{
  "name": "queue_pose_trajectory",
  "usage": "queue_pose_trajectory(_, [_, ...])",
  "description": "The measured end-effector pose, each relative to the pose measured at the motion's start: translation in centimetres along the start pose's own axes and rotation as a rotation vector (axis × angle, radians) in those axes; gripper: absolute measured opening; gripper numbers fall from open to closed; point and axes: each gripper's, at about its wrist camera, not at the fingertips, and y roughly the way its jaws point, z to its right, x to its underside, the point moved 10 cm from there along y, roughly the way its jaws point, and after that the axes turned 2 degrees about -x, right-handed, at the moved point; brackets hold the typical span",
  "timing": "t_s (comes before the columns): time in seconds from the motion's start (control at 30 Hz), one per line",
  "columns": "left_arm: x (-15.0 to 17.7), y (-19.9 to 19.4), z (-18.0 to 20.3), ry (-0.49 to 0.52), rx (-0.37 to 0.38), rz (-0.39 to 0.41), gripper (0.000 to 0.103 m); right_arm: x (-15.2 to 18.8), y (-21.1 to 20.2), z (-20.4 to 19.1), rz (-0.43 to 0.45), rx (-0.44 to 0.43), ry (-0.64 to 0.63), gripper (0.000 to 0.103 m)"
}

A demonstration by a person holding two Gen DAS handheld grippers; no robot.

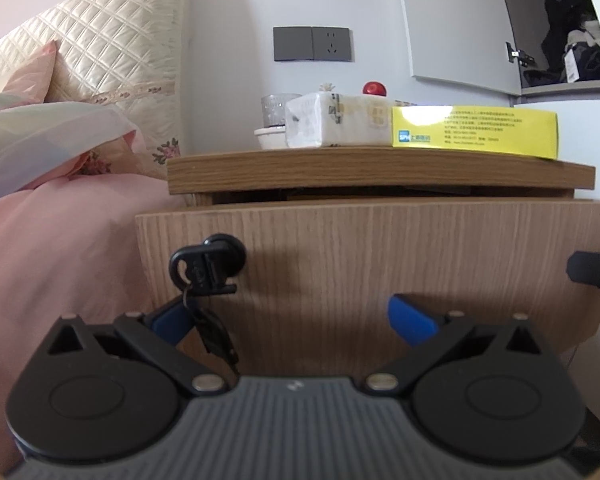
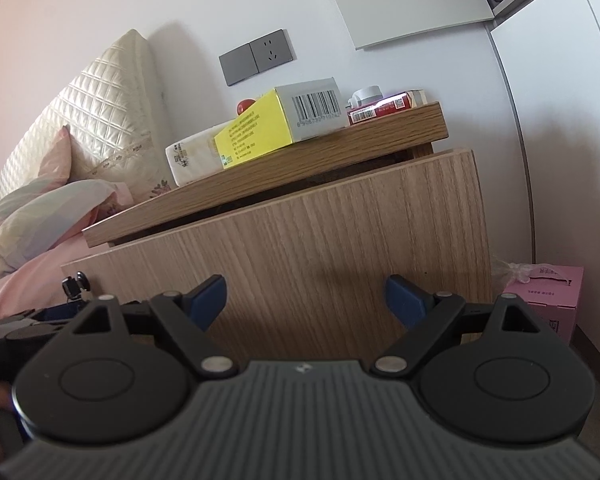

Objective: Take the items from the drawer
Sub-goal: 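Keep pushing the drawer shut with the left tool against its front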

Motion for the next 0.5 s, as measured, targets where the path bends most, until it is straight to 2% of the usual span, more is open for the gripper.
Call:
queue_pose_trajectory(0.2, [-0.3,2.0,0.2,-0.002,0.002,-0.009,0.103,-0.6,1.7,0.5,-0.017,-0.008,-0.019,0.09])
queue_pose_trajectory(0.37, [-0.3,4.2,0.2,0.006,0.014,-0.051,0.103,-1.1,3.2,1.0,-0.031,-0.014,-0.035,0.09])
queue_pose_trajectory(0.5, [-0.1,5.9,-0.5,-0.033,0.022,-0.09,0.103,-1.3,4.9,1.4,-0.036,-0.023,-0.068,0.09])
